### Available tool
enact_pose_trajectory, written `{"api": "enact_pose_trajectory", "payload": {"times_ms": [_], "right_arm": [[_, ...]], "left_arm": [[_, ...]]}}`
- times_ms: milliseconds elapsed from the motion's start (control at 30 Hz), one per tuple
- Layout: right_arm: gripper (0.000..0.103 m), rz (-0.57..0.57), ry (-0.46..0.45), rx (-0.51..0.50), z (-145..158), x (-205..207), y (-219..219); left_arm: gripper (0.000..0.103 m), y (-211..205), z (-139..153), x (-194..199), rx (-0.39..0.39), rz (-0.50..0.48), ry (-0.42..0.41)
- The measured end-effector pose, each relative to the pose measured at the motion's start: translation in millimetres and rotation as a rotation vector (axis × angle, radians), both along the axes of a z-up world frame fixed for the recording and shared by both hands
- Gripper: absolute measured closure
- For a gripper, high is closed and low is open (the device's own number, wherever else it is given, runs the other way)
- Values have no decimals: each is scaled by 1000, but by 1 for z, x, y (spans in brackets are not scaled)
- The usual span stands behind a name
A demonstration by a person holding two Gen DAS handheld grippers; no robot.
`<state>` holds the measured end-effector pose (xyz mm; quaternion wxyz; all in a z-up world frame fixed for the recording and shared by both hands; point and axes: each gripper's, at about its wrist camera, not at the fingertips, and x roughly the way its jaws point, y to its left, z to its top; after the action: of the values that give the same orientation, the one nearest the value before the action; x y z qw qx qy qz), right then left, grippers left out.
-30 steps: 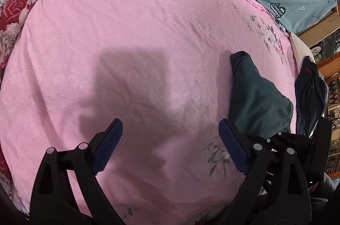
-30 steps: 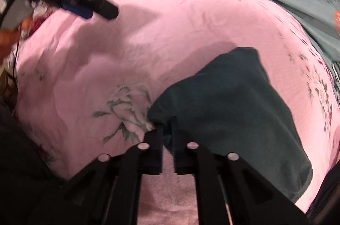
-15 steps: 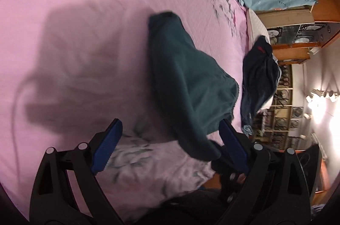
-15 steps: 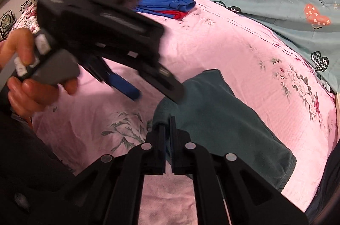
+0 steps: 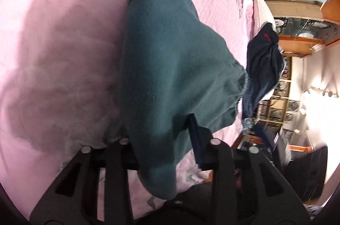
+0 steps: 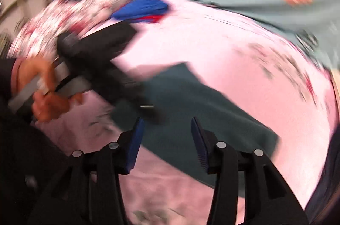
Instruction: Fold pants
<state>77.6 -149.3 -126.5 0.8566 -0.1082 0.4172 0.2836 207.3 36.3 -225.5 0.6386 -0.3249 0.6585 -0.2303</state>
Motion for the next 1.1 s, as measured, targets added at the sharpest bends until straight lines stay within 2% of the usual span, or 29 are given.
{"api": "enact_pose_trajectory", "payload": {"times_ms": [133,233,433,600,867,1000,1100], "right_arm": [[55,-286,101,112,-10,43,-92],[55,-388,210,187,-29,68,-137],[55,-273,368,314,-68,98,-156],[51,-207,413,342,-87,110,-154],[48,-109,381,389,-91,118,-149],[48,-86,359,389,-92,122,-147],[48,-64,322,351,-90,121,-140]], "left_arm": [[77,-6,14,-3,69,8,-60],[77,-12,23,-3,120,14,-81],[77,-16,26,-3,215,78,-56],[77,-21,30,-6,298,123,-29],[77,-31,33,-4,382,150,8],[77,-34,34,-5,410,143,9],[77,-35,34,-6,416,146,3]]}}
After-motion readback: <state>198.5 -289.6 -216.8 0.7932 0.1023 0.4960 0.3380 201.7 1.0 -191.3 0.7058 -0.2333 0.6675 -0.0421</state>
